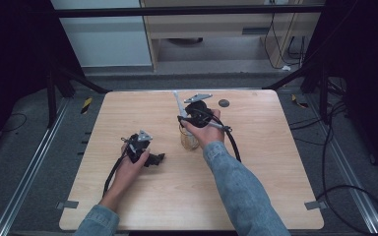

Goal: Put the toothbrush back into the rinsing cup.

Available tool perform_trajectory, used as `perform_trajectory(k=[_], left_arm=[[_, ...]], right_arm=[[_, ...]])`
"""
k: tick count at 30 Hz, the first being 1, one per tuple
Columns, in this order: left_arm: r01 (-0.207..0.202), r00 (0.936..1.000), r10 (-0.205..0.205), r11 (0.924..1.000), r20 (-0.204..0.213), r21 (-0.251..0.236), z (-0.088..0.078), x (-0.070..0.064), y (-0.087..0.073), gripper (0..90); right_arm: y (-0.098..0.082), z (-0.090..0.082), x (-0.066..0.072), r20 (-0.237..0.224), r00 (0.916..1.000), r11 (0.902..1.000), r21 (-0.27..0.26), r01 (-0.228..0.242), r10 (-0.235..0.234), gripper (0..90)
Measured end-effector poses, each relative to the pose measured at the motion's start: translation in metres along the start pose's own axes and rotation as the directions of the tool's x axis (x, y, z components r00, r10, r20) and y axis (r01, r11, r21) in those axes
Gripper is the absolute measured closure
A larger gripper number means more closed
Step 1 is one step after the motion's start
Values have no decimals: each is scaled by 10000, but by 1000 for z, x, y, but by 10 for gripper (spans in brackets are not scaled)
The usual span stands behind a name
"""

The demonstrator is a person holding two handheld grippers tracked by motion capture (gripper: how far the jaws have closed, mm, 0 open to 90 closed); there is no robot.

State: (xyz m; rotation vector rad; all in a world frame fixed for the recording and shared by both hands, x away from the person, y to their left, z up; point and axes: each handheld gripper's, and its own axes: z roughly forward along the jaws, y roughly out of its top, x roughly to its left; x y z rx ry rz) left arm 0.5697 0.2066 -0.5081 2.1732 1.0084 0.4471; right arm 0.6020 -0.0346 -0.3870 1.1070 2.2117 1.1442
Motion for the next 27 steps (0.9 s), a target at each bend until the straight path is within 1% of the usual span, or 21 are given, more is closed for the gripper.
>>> perform_trajectory(k=[8,13,20,22,25,27], left_arm=[[-3,10000,3,10000,0,5,0,0,0,0],[0,10000,0,10000,1,-1,0,0,0,0],[-1,10000,1,10000,1,2,0,0,0,0],[-2,10000,2,10000,1,1,0,0,0,0],[0,10000,0,10000,-1,0,0,0,0,0],[-1,10000,1,10000,-1,2,0,0,0,0]], right_arm=[[0,-5,-2,153,9998,9999,10,-140,140,345],[-2,-9,-3,415,9990,9998,-42,-175,177,247],[-5,-17,-8,656,9963,9983,-229,-534,548,118],[-5,-20,-8,644,9958,9975,-287,-641,658,102],[-7,-24,-9,822,9955,9986,-291,-452,474,82],[-8,-26,-11,843,9954,9986,-308,-435,459,75]])
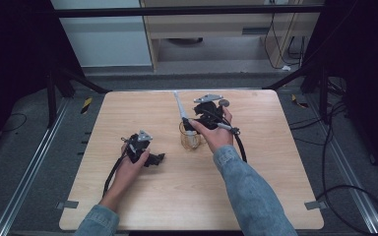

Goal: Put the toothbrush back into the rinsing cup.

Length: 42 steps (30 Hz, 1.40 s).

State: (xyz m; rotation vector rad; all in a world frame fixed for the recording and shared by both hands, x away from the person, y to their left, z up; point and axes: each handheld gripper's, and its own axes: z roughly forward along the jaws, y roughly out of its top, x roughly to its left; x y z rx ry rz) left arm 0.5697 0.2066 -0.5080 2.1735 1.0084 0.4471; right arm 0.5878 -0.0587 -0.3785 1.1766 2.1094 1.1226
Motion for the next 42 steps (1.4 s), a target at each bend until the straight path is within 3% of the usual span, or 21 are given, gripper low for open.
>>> perform_trajectory(k=[19,31,42], left_arm=[[-6,10000,6,10000,3,33,0,0,0,0],[-16,10000,16,10000,1,38,0,0,0,0],[-11,10000,11,10000,1,38,0,0,0,0]], right_arm=[[-15,-18,-22,348,9982,9984,-286,-483,493,71],[-18,-29,-27,391,9978,9977,-425,-527,544,68],[-32,-44,-36,488,9968,9974,-364,-620,637,65]])
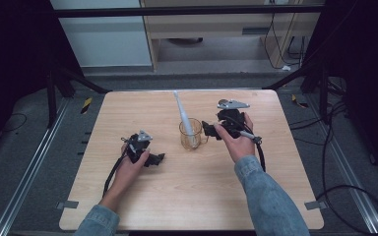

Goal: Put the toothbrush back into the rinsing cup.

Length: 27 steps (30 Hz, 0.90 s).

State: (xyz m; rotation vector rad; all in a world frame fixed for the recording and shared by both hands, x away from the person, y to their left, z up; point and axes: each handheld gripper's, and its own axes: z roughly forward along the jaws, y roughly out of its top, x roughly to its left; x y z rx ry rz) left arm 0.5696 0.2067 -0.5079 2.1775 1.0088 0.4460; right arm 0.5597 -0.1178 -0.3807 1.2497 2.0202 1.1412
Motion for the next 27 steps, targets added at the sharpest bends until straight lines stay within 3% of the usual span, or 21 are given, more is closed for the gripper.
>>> perform_trajectory(k=[13,27], left_arm=[[0,10000,0,10000,-1,-7,0,0,0,0],[-10,10000,10,10000,-3,-5,0,0,0,0]], right_arm=[[-16,-13,-18,261,9994,9998,-29,-209,210,65],[-31,-29,-27,466,9989,9999,127,-28,22,75]])
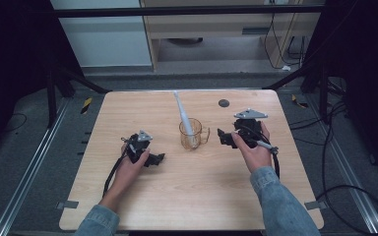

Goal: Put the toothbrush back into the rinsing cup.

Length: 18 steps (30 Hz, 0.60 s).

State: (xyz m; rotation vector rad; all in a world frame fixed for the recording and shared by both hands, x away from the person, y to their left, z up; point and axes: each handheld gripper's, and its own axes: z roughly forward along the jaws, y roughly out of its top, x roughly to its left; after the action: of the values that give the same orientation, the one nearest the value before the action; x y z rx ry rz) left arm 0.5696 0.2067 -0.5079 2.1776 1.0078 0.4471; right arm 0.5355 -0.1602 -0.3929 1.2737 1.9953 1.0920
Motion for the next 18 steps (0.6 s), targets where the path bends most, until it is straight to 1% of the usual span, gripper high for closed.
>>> perform_trajectory(k=[3,4,12,18], left_arm=[[2,10000,-2,10000,0,6,0,0,0,0],[7,10000,-7,10000,1,3,0,0,0,0],[19,10000,-19,10000,0,1,0,0,0,0],[27,10000,-27,10000,4,4,0,0,0,0]], right_arm=[[-3,-2,-2,10,10000,10000,-8,-27,27,76],[-4,-5,-6,-5,10000,10000,-41,-39,39,77],[-10,-17,-15,138,9998,9999,-92,-113,114,80],[-17,-25,-21,204,9998,10000,-62,8,-7,80]])
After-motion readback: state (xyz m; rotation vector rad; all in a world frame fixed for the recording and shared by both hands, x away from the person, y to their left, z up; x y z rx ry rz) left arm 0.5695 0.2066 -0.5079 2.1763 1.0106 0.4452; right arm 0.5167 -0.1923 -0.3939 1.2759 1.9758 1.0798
